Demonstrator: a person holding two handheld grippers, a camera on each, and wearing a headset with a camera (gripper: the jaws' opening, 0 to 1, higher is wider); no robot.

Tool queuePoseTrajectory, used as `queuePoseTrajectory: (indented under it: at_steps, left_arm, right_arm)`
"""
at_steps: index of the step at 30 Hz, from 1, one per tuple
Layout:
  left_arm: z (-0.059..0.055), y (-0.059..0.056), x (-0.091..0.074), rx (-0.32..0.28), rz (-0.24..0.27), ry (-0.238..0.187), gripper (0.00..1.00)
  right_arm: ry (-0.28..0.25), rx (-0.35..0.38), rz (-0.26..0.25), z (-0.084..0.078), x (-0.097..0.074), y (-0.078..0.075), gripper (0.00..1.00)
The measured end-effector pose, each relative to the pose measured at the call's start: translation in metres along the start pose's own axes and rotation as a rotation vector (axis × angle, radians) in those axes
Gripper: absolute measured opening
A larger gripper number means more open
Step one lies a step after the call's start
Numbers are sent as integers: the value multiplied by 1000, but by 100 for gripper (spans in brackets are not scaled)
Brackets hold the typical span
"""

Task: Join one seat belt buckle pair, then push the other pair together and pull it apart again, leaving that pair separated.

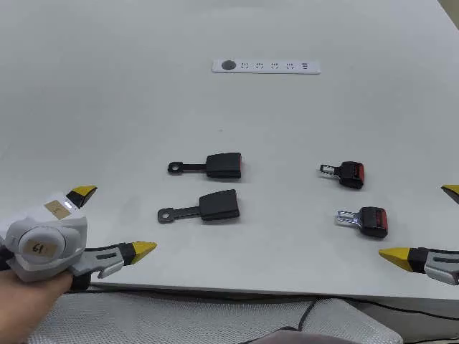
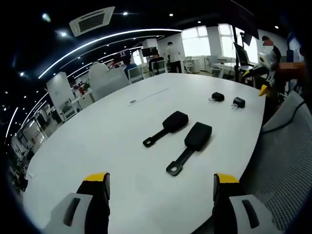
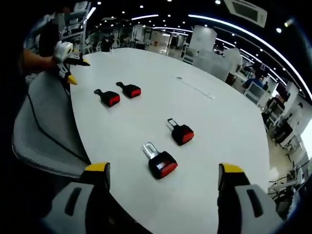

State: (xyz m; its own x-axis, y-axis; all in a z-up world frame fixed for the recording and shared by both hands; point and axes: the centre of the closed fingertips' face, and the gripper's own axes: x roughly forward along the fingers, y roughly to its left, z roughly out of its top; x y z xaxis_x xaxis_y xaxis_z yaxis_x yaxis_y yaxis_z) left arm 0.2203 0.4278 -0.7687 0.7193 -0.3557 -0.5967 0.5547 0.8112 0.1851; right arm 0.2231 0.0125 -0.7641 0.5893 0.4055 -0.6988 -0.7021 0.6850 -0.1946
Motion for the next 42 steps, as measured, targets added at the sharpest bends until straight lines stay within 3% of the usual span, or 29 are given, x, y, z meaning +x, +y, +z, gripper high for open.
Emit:
queuePoseTrajectory:
  at_steps: [24,28,31,37,39,42]
  left_arm:
    - [-2,-1,0,-1,-3,8,87]
    - [-2,-2,0,-4,-11,13,86]
    - [-3,-3,0,-5,-13,20,84]
    - [-3,-3,0,-4,-12,20,84]
    - [-3,-3,0,4,-13,23,84]
    - [-5,-1,-1,27,0,34,87]
  right_arm:
    - [-11,-8,-10,3,1,1,95]
    - [-9,3,-2,4,0,2,87]
    - [-22,-18,-35,6,-1,-4,89]
    - [-4,-12,-12,3,1,1,86]
    - [-20,61,10,5,1,5,82]
    - [-40,94,10,8,1,2,80]
